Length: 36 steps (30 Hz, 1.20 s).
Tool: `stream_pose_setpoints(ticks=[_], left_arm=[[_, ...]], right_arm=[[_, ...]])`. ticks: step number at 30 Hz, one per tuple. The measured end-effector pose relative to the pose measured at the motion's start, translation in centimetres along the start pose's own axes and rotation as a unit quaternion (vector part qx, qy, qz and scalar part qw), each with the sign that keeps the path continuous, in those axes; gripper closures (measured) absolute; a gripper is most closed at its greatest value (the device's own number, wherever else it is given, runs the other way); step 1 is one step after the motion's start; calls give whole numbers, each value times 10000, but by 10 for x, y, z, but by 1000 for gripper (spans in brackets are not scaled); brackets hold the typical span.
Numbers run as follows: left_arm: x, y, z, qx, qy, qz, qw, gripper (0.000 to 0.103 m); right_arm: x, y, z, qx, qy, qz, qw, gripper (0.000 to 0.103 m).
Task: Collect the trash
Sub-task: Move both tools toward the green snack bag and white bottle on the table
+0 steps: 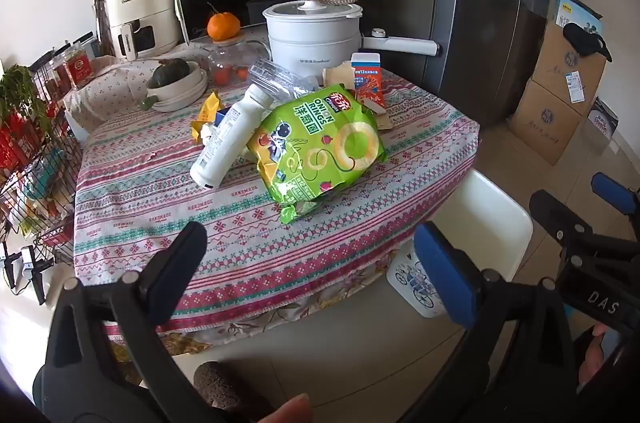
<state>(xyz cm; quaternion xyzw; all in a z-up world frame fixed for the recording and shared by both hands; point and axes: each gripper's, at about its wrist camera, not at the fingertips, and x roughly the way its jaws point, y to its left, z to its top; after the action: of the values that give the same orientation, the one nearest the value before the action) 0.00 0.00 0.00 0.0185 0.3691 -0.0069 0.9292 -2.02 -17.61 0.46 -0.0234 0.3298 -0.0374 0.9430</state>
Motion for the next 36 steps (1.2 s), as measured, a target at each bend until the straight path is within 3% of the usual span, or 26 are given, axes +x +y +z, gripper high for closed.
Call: stream_pose_setpoints(ticks=[24, 31, 33, 36], left_arm=[[7, 2, -4, -71, 86, 44, 9999, 0], [20, 7, 8, 308, 189, 194, 9992, 0], [31, 16, 17, 462, 510, 234, 9974, 0], [49, 38, 29, 402, 562, 145, 9975, 0]], right_arm=[[2, 2, 2, 43, 1, 3, 10000, 0], [9, 6, 18, -33, 83, 104, 9999, 0], [14, 7, 29, -72, 167, 221, 9996, 0], [24, 8, 49, -94, 340, 472, 9983, 0]])
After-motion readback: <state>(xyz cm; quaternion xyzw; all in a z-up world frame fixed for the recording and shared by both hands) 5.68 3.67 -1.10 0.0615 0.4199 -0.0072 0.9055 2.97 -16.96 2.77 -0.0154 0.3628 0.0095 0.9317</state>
